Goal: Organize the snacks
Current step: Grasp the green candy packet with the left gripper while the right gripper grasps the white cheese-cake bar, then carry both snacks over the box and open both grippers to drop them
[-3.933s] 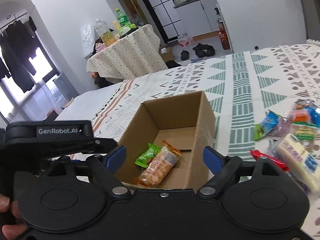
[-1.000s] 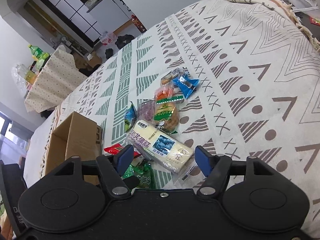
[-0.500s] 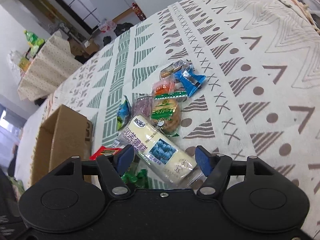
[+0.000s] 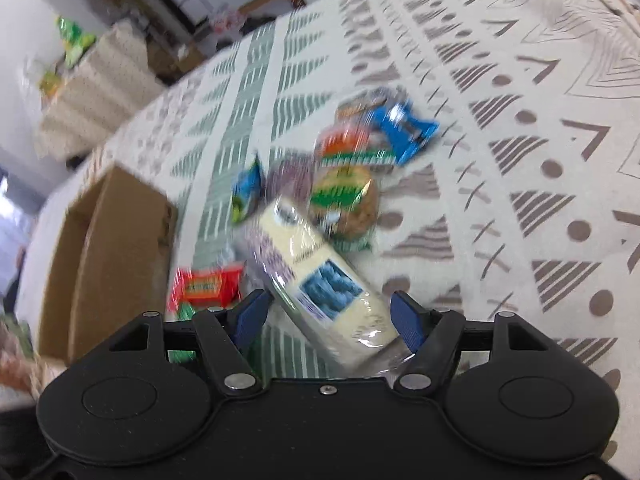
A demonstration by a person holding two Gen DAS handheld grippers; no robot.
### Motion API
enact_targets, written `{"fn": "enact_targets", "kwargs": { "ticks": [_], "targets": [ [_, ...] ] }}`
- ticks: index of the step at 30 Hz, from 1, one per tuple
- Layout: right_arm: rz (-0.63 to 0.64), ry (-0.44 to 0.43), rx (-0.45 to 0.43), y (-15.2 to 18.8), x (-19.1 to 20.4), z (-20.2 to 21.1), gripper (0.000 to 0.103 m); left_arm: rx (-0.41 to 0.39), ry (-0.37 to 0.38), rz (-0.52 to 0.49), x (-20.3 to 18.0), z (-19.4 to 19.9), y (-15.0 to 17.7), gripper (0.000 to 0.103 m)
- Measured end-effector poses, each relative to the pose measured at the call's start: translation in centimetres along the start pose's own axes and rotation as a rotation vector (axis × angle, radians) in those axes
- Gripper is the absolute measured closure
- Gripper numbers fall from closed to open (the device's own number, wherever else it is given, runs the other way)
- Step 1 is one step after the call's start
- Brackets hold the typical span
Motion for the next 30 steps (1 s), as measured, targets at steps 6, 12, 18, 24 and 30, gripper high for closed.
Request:
{"fn": "enact_targets", "kwargs": {
  "ticks": [6, 12, 18, 24, 30],
  "targets": [
    [0.06, 0.056, 0.005, 1.1, 0.3, -0.3, 0.058, -0.019, -0.006, 0.007, 0.6, 1.2, 0.3, 0.081],
    [0.042, 0.03, -0.031, 1.4, 0.6, 1.4, 0.068, -0.044, -0.002, 0.0, 0.8, 3.1, 0.3, 0.081],
    [-0.001, -0.017, -0.076, 1.0, 0.5, 3.2, 0.071, -0.079, -0.001, -0.008, 0.6, 5.0, -0.2, 0.081],
    [-0.047, -0.092, -0.13, 0.6, 0.7, 5.0, 0.071, -0.114, 0.002, -0.024, 0.4, 6.7, -0.8, 0.081],
    [-0.052, -0.148, -0.167, 0.5, 1.6, 6.5, 0.071, -0.137, -0.001, -0.043, 0.2, 7.6, -1.6, 0.081]
  ]
}}
Point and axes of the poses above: each gripper's, at about its wrist camera, not at the fingertips, and z roughly against the way its jaws point, x to its left, y to its underside, the point moved 5 cm from there along -z, roughly the way its jaws point, and after that the axes turned 14 degrees about y, right-handed, at the moved point
